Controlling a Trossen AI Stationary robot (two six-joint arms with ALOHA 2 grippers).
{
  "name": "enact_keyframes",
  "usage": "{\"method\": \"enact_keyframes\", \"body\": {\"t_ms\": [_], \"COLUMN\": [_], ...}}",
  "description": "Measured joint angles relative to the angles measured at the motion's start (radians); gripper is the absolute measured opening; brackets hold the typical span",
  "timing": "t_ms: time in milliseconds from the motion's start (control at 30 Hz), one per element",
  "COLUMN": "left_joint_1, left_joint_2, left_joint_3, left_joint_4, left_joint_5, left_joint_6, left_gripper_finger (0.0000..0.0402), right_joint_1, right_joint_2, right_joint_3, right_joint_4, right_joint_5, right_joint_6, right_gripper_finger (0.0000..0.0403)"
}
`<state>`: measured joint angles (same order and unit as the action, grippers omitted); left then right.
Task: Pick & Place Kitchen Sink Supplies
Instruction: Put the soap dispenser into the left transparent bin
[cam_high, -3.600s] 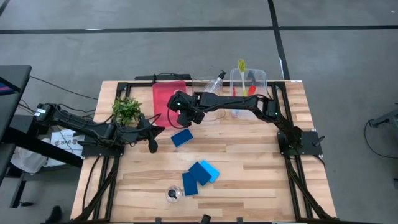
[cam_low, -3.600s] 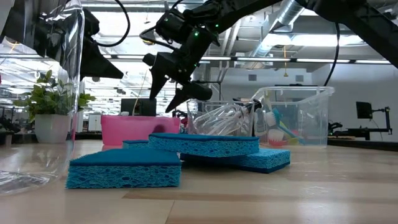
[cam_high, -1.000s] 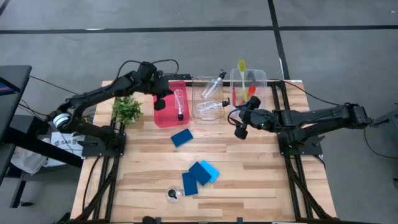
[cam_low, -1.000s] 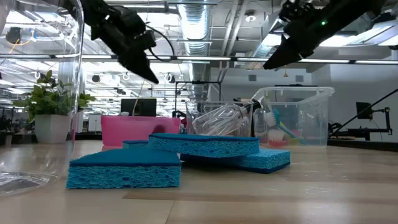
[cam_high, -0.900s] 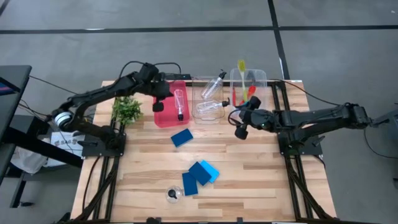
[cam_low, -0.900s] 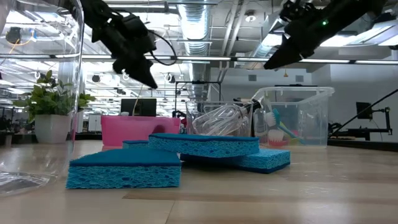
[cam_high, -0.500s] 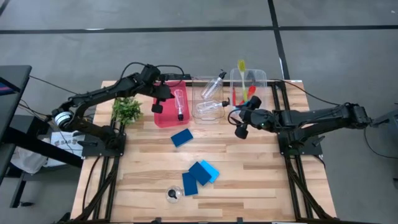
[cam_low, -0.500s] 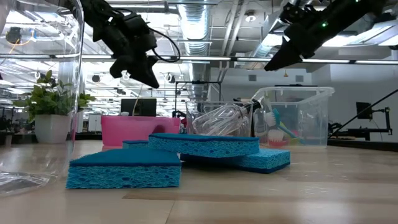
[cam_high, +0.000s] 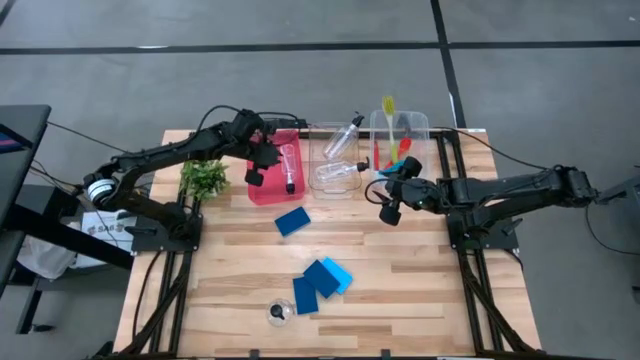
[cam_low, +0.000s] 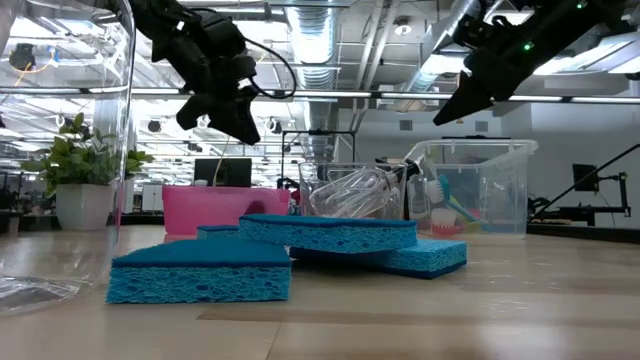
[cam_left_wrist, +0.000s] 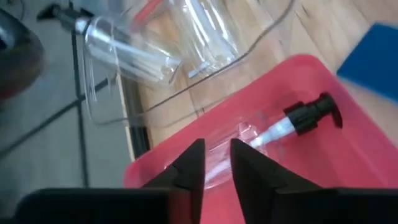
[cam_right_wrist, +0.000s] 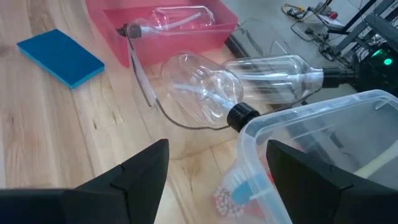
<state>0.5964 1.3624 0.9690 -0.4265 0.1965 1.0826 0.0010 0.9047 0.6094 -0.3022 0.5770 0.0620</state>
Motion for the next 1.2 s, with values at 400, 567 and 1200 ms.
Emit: {"method": "enact_keyframes", "body": {"t_ms": [400,567,1200], "left_joint_1": [-0.114,-0.126,-0.139], "left_joint_2": [0.0,0.0,0.039], "left_joint_3": [-0.108,-0.145,-0.148], "left_joint_4": [0.059,0.13,0.23], "left_joint_5": [-0.201,-0.205,-0.187], "left_joint_6": [0.476,0.544,0.674], "left_gripper_finger": [0.0143,0.0141,0.014], "right_joint_1": [0.0,0.0,0.0], "right_joint_2": [0.0,0.0,0.0], "right_joint_3": [0.0,0.0,0.0], "right_joint_4": [-0.005,-0.005,-0.008], "right_joint_5": [0.0,0.0,0.0], "right_joint_6": [0.0,0.0,0.0], "right_gripper_finger": [0.0265,0.0265,0.0265]}}
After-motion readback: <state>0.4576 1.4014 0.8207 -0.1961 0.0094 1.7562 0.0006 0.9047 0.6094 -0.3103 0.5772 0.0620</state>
